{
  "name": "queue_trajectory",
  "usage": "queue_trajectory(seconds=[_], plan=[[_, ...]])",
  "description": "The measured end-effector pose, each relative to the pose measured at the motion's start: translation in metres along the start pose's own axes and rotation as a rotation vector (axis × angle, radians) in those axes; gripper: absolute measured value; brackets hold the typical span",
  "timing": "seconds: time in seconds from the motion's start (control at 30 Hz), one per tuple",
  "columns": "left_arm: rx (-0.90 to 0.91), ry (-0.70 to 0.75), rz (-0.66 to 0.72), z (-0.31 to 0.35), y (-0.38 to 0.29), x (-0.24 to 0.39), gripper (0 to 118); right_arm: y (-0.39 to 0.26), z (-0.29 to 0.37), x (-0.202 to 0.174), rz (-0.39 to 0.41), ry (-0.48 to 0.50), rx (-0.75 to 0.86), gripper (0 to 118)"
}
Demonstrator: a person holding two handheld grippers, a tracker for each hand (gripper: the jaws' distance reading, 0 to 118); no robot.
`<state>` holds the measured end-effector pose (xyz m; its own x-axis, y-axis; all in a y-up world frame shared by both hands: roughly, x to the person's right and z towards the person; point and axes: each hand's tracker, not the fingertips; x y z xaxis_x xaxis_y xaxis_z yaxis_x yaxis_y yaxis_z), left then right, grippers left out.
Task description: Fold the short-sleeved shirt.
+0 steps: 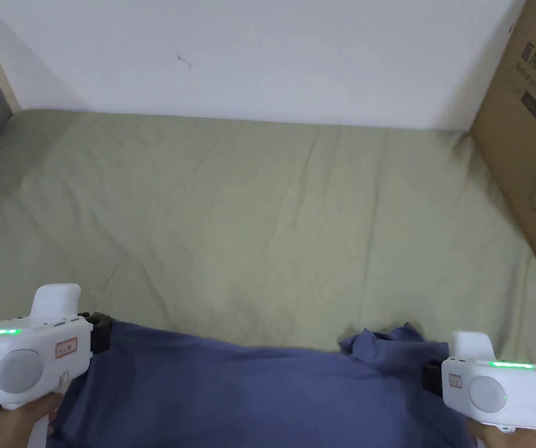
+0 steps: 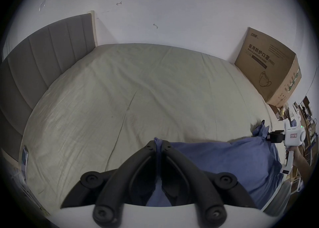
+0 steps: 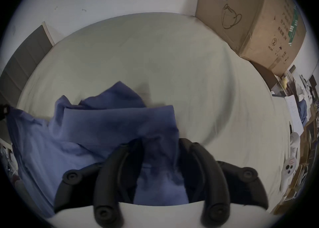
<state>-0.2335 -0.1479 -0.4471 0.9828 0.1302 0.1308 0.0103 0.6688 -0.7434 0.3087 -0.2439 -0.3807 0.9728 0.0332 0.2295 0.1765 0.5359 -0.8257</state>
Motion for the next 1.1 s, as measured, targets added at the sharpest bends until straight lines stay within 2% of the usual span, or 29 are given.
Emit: queue_trajectory(seconds=[0.03, 0.07, 0.23, 0.4, 0.5, 0.63, 0.83, 1.1], plan=[[-0.001, 0.001, 0.003, 0.002, -0.002, 0.0, 3, 0.0, 0.007, -0.001, 0.0, 0.0, 0.024, 4], [-0.006, 0.0, 0.007, 0.004, -0.004, -0.001, 3, -0.001, 0.014, -0.002, 0.004, -0.001, 0.03, 3], [-0.004, 0.006, 0.039, 0.012, -0.013, -0.018, 3, -0.009, 0.085, -0.005, 0.008, 0.022, 0.183, 3], [0.011, 0.014, 0.069, 0.046, -0.028, -0.024, 3, -0.03, 0.157, 0.01, -0.019, 0.093, 0.311, 3], [0.026, 0.016, 0.092, 0.071, -0.04, -0.032, 3, -0.051, 0.194, 0.019, -0.047, 0.16, 0.353, 3], [0.038, 0.017, 0.111, 0.105, -0.065, -0.042, 3, -0.089, 0.232, 0.025, -0.056, 0.186, 0.373, 3], [-0.025, 0.024, 0.131, 0.128, -0.123, -0.054, 3, -0.153, 0.245, 0.026, -0.058, 0.17, 0.307, 3], [-0.137, 0.074, 0.13, 0.118, -0.2, -0.056, 3, -0.217, 0.189, 0.025, -0.136, 0.076, 0.082, 4]])
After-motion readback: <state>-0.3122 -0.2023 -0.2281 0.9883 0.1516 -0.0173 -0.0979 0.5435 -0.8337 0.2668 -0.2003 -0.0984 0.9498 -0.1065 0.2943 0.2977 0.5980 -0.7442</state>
